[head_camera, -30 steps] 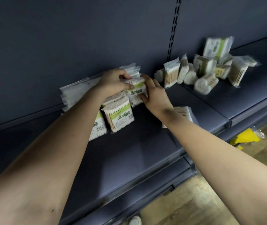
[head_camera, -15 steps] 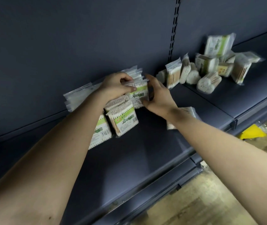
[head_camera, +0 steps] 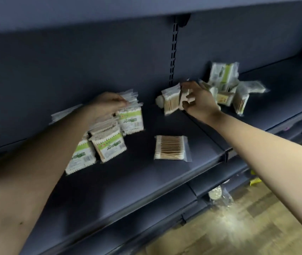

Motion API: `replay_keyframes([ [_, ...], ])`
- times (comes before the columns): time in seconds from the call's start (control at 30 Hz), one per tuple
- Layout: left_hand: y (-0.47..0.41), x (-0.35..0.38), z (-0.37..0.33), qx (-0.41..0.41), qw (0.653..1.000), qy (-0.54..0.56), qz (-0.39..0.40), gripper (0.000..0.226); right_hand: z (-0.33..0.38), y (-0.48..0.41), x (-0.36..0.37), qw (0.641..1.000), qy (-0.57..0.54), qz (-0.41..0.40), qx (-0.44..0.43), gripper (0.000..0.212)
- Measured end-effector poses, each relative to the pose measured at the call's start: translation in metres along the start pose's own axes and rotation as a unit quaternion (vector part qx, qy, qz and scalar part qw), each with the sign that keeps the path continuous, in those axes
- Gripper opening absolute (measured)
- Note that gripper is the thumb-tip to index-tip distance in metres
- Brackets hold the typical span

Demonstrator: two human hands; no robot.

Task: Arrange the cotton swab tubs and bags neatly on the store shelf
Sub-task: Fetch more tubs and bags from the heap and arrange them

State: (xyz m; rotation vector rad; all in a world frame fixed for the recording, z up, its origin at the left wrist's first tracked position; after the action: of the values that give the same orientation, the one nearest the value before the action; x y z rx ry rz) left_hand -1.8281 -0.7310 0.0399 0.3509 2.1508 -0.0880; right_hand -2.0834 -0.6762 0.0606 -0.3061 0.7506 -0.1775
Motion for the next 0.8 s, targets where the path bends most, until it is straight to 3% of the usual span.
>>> replay_keyframes([
  [0.1, -0.007, -0.009, -0.010, -0.044, 0.997, -0.065, -0.023, 0.018, -0.004, -0.005, -0.005, 0.997, 0.027, 0.055, -0.049, 0.055],
  [0.2, -0.005, -0.032, -0.021, -0.080, 0.983, -0.088, -0.139, 0.015, -0.015, -0.019, -0.009, 0.990, 0.077, 0.080, -0.090, 0.055],
  [0.27, 0.008, -0.037, -0.041, -0.068, 0.968, -0.109, -0.216, 0.014, -0.021, -0.026, -0.009, 0.988, 0.086, 0.084, -0.100, 0.054],
  [0.3, 0.011, -0.029, -0.051, -0.042, 0.973, -0.091, -0.209, 0.015, -0.022, -0.028, -0.007, 0.987, 0.086, 0.085, -0.105, 0.053],
  [0.4, 0.027, 0.018, -0.080, 0.013, 0.998, 0.013, -0.065, 0.016, -0.015, -0.030, 0.010, 0.984, 0.068, 0.112, -0.123, 0.057],
  [0.47, 0.034, 0.054, -0.087, 0.020, 0.999, -0.005, 0.029, 0.019, -0.009, -0.029, 0.026, 0.979, 0.068, 0.138, -0.133, 0.064],
  [0.57, 0.044, 0.102, -0.084, 0.006, 0.987, -0.072, 0.141, 0.041, -0.008, -0.030, 0.041, 0.970, 0.123, 0.164, -0.129, 0.075],
  [0.67, 0.051, 0.127, -0.073, -0.002, 0.975, -0.123, 0.187, 0.058, -0.017, -0.031, 0.045, 0.963, 0.168, 0.156, -0.140, 0.071],
  [0.8, 0.055, 0.132, -0.074, -0.016, 0.975, -0.113, 0.190, 0.059, -0.021, -0.035, 0.047, 0.964, 0.123, 0.142, -0.187, 0.052],
])
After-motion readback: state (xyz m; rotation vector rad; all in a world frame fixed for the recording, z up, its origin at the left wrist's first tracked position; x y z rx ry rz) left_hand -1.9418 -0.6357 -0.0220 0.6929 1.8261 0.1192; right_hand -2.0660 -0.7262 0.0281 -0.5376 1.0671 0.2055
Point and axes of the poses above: each hand's wrist, its own y-axis away from the middle knuckle, its own x-axis out of the palm, z = x × y, the point moved 9 cm from there along -y, towards the middle knuckle, and after that the axes turned 11 degrees about -y, right-handed, at the moved point
